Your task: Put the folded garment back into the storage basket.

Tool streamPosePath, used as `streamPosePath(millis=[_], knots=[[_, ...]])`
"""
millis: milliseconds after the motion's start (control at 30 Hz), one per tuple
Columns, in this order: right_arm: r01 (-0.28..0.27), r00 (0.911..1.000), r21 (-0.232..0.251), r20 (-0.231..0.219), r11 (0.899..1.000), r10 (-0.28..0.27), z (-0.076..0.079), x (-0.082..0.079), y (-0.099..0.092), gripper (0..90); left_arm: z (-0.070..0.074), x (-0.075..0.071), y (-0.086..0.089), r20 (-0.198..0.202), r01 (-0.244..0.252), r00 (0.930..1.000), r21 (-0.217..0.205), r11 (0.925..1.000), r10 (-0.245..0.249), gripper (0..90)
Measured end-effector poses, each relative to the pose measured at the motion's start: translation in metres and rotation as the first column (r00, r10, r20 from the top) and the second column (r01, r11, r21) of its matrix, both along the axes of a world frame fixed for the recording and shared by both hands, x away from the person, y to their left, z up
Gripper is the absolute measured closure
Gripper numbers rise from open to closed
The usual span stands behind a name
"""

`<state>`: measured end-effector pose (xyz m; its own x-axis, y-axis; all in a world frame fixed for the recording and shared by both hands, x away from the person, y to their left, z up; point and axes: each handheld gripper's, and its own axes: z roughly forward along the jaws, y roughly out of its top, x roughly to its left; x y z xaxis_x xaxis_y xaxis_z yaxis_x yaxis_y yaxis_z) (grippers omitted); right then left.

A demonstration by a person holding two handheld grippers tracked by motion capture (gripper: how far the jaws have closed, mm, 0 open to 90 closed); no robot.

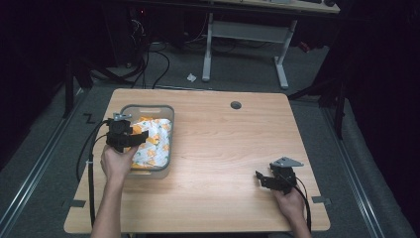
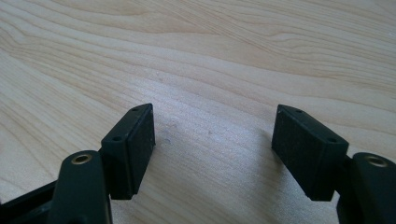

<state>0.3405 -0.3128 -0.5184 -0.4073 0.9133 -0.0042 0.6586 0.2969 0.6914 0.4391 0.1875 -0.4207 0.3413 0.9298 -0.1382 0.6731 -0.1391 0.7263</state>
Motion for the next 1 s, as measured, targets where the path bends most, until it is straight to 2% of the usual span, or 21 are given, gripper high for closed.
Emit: streamPosePath(millis=[167,333,633,767,833,1000], knots=[[0.0,1.0,0.0,0.0,1.0,0.0,0.0,0.0,0.0,30.4,0.008,-0.011,-0.01,0.05,0.032,0.9983,-0.008,0.9995,-0.032,37.3],[0.0,1.0,0.0,0.0,1.0,0.0,0.0,0.0,0.0,30.4,0.016,-0.018,-0.02,0.073,0.057,0.9958,-0.02,0.9982,-0.056,38.6],[0.0,1.0,0.0,0.0,1.0,0.0,0.0,0.0,0.0,30.4,0.028,-0.032,-0.044,0.127,0.125,0.9844,-0.018,0.9919,-0.122,37.5],[0.0,1.0,0.0,0.0,1.0,0.0,0.0,0.0,0.0,30.4,0.031,-0.035,-0.054,0.144,0.155,0.9777,-0.009,0.9878,-0.152,37.2],[0.0,1.0,0.001,0.0,1.0,0.0,0.0,0.0,0.0,30.4,0.031,-0.037,-0.059,0.136,0.17,0.9767,-0.023,0.9851,-0.166,37.2],[0.0,1.0,0.001,0.0,1.0,0.0,0.0,0.0,0.0,30.4,0.033,-0.041,-0.068,0.149,0.19,0.9717,-0.031,0.9813,-0.183,36.9]])
